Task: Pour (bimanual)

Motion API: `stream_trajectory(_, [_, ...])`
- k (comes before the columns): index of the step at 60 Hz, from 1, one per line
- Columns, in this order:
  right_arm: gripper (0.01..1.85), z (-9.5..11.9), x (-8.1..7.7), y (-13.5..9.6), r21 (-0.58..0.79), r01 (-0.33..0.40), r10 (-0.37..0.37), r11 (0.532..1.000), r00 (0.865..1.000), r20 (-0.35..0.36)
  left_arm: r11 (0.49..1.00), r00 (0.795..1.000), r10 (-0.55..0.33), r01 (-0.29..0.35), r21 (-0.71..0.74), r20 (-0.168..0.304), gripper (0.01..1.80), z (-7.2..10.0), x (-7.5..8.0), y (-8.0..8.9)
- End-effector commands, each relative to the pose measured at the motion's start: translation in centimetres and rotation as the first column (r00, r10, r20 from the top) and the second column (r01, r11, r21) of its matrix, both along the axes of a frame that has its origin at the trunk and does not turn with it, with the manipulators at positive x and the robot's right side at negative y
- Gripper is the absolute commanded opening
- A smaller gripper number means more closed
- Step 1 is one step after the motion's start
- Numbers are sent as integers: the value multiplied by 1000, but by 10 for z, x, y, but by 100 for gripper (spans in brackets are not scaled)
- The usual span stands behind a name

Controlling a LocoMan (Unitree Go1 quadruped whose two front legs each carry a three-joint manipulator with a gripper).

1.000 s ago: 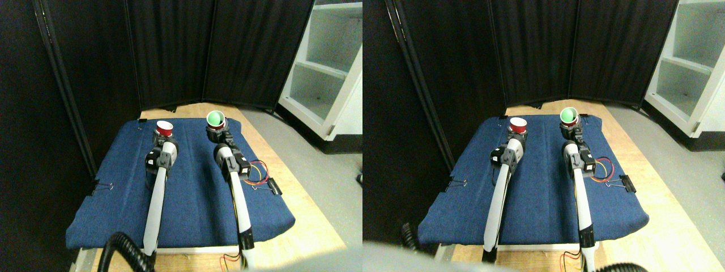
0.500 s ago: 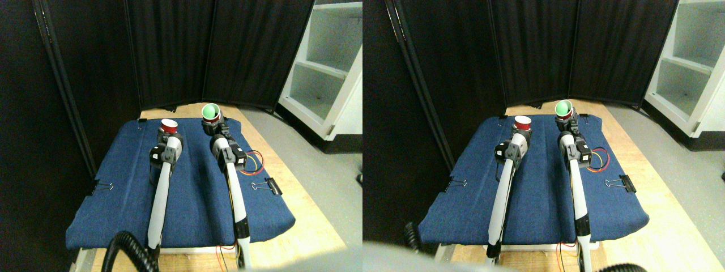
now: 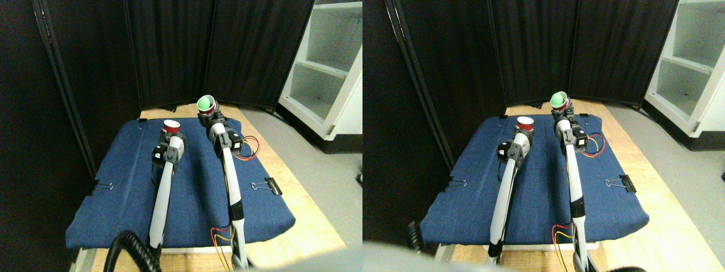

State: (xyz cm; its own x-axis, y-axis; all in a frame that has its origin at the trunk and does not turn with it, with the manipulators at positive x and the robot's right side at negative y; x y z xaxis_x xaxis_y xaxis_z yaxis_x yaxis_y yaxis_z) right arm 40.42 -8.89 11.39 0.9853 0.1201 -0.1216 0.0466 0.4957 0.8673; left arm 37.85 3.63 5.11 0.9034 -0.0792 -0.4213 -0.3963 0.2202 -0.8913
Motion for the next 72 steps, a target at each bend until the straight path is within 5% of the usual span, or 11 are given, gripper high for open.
stream_trajectory(1, [33, 1, 7, 6, -13, -28, 28, 1000, 1000, 13, 999, 999, -13, 15, -37, 36, 33, 11, -1, -6])
stream_trajectory(34, [33, 1, 13, 19, -77, -122, 124, 990, 992, 24, 995, 999, -46, 46, -93, 4, 33, 16, -1, -23])
stream_trajectory(54, [33, 10, 6, 25, -167, -153, 163, 974, 985, 50, 989, 996, -72, 65, -131, -48, 33, 12, 2, -33])
stream_trajectory(72, [33, 17, -2, 28, -272, -165, 194, 948, 978, 80, 990, 995, -86, 80, -115, -42, 33, 12, 3, -33])
